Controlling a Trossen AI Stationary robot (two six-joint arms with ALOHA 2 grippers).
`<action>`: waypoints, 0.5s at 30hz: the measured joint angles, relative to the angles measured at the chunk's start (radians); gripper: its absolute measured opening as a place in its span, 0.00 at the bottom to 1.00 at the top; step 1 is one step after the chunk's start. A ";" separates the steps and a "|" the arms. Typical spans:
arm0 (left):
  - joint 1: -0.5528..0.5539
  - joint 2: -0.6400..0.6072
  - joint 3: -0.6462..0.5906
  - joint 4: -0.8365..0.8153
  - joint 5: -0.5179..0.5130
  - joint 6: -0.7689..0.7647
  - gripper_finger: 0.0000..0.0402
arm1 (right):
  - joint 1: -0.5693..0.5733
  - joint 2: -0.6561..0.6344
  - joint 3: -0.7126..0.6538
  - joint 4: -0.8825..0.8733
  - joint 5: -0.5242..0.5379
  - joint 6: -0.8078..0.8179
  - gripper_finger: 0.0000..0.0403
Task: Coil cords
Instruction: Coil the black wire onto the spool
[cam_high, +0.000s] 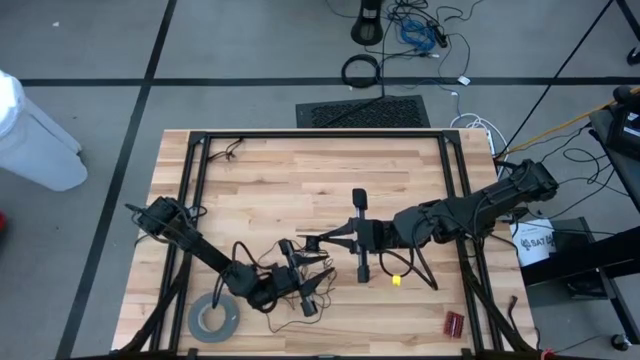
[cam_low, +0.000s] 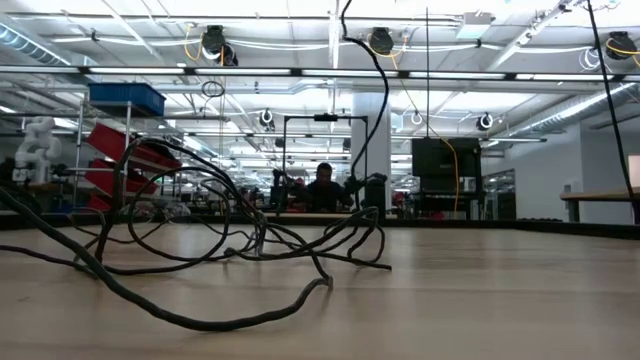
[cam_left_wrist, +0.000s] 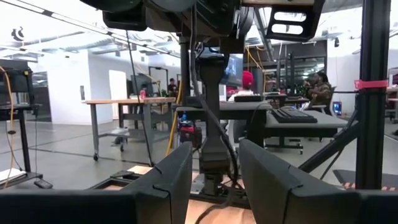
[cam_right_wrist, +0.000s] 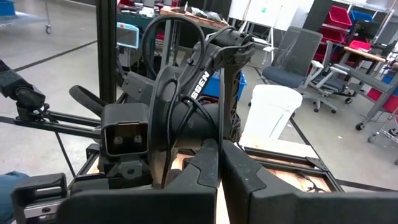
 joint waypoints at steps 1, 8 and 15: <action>0.000 0.000 0.000 0.000 0.000 0.000 0.35 | 0.000 0.000 0.000 0.000 0.000 0.000 0.00; -0.001 0.000 0.000 0.000 0.036 -0.001 0.35 | 0.000 0.000 0.000 0.000 0.000 -0.001 0.00; -0.001 0.000 0.000 -0.024 0.089 -0.049 0.31 | 0.000 0.001 0.000 0.000 0.000 -0.003 0.00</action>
